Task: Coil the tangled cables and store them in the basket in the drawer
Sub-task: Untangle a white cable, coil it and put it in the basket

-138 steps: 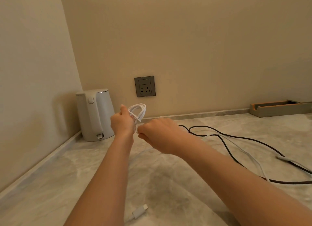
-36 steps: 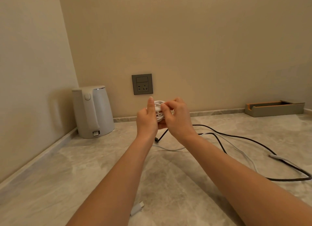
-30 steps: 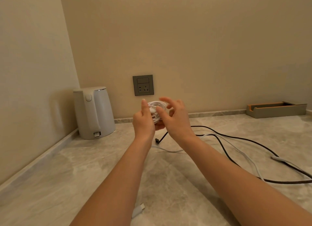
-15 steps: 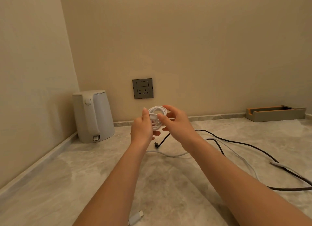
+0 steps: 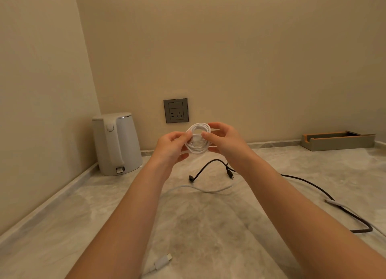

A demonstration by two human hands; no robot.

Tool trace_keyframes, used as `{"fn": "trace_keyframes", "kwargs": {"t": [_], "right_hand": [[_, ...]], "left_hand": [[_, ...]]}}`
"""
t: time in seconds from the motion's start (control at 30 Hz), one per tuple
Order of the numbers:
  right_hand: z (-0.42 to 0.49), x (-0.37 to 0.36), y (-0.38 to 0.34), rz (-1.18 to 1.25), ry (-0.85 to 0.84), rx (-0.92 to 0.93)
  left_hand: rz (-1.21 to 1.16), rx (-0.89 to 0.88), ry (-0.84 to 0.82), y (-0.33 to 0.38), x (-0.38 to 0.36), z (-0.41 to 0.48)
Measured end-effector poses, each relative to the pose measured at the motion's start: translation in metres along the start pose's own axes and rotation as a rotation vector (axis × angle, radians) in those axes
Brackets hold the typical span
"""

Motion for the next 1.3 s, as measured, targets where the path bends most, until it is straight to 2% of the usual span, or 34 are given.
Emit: {"fn": "trace_keyframes", "kwargs": {"t": [0.2,0.63,0.87,1.07,1.3], "right_hand": [[-0.032,0.013,-0.021,0.033,-0.098,-0.017],[-0.158,0.060,-0.051,-0.002,-0.193,-0.071],[-0.222,0.097,-0.060,-0.167,-0.193,-0.111],[-0.278,0.132,-0.052,-0.173,-0.171,-0.175],[-0.343,0.188,-0.020,-0.240,-0.161,-0.291]], "left_hand": [[-0.003,0.034,-0.109,-0.003,-0.010,-0.036],[0.308,0.067,-0.261,-0.029,-0.052,-0.154],[0.396,0.108,-0.327,-0.060,-0.089,-0.200],[0.366,0.173,-0.413,-0.102,-0.130,-0.232],[0.472,0.246,-0.557,-0.168,-0.188,-0.272]]}}
Point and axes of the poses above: each hand's wrist, its own z-axis towards the middle knuckle, its own x-axis out of the back of the hand, y = z × x, the point moved 8 cm from there along z, towards the middle knuckle, and after that the axes turned 12 degrees about x, right-handed, at the moved point
